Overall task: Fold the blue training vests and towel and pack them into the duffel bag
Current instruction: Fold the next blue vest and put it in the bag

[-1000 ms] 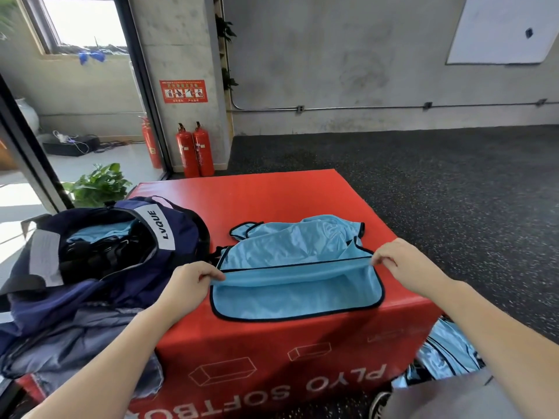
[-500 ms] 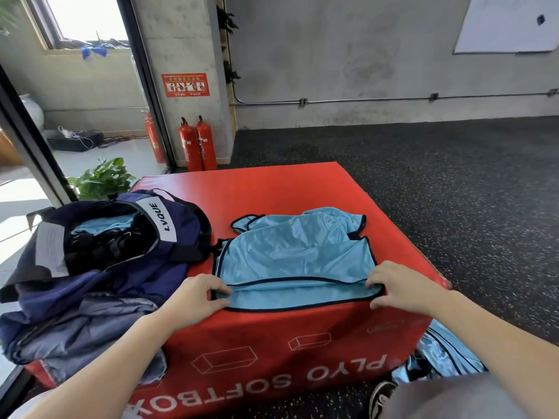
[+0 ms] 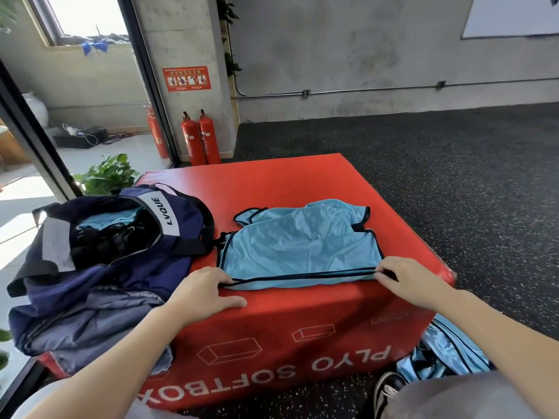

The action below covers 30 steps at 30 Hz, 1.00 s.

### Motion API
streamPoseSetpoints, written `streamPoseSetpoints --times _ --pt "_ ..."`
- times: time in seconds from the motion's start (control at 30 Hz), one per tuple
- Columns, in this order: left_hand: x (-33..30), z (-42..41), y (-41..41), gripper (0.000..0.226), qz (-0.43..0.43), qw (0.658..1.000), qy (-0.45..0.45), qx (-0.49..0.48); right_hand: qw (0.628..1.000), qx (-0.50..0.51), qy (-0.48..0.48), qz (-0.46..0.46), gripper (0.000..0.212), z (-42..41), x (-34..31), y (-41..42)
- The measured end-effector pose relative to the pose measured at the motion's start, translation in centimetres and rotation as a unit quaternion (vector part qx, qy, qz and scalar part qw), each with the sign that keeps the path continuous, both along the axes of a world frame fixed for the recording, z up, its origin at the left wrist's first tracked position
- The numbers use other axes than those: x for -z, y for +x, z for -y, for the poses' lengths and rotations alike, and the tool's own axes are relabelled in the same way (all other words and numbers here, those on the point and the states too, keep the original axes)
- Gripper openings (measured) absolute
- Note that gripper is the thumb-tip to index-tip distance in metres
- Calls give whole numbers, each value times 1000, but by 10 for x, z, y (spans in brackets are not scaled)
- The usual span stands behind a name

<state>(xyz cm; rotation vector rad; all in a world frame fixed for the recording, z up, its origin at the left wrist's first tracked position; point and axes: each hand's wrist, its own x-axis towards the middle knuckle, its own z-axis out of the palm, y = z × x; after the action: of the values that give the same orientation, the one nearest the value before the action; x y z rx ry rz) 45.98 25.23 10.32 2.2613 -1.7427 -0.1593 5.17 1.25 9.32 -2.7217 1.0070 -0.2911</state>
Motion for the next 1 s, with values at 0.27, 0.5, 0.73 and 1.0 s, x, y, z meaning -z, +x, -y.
streamPoseSetpoints --times 0.27,0.5,0.73,1.0 --pt "13 7 -3 17 -42 991 -124 -28 994 -53 -97 -21 19 8 -6 -2" --pt "-47 25 3 24 -47 981 -176 -61 985 3 -124 119 15 11 -53 13" --pt "-183 50 9 14 -94 945 -292 -113 944 134 -70 293 9 15 -168 30" --pt "-372 32 -10 3 -189 897 -393 -77 878 127 -49 459 28 -14 -353 13"
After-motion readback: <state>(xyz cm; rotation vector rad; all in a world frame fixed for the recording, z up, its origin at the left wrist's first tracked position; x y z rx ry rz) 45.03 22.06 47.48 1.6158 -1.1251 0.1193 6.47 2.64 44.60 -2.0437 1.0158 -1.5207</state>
